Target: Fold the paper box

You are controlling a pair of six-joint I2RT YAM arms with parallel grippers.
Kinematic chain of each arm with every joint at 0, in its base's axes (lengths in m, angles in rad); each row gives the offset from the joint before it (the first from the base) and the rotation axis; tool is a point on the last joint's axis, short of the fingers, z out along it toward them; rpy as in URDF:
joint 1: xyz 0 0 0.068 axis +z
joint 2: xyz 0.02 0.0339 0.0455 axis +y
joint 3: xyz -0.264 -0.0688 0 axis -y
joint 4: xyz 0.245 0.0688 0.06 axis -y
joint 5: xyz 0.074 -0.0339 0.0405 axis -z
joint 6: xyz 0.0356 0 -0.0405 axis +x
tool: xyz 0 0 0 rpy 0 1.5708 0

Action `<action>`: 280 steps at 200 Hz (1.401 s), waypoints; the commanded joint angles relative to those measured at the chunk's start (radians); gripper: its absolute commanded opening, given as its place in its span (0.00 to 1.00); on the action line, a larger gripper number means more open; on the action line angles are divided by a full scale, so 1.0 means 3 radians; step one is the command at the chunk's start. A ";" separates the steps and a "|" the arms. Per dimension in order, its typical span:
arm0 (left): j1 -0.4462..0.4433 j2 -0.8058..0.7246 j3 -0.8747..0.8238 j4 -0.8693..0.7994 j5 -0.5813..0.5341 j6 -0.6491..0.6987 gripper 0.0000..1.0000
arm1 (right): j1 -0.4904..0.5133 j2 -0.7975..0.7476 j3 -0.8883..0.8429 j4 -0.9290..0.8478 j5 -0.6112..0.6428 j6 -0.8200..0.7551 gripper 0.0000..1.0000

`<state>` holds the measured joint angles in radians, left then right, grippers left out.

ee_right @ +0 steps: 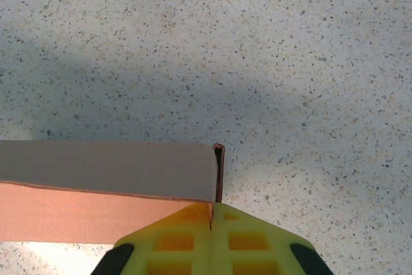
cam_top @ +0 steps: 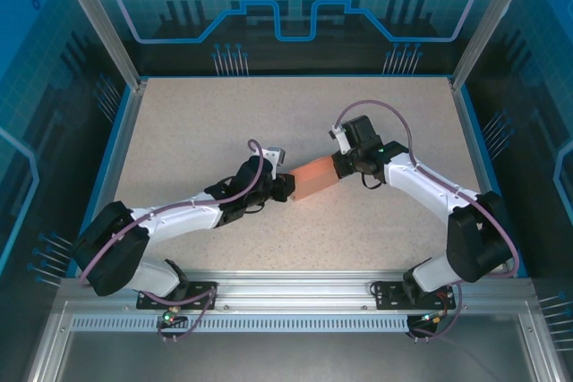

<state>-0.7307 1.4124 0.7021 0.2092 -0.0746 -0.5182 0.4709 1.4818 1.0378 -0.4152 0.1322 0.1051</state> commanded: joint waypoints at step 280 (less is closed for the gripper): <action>0.0062 -0.0166 -0.0188 0.0172 0.0252 -0.0248 0.21 | 0.0248 0.0102 -0.0061 -0.0016 -0.0239 0.0027 0.00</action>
<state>-0.7124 1.3678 0.6758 0.1799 -0.0071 -0.5533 0.5003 1.4906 1.0374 -0.3939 0.1287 0.1055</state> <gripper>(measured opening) 0.219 0.058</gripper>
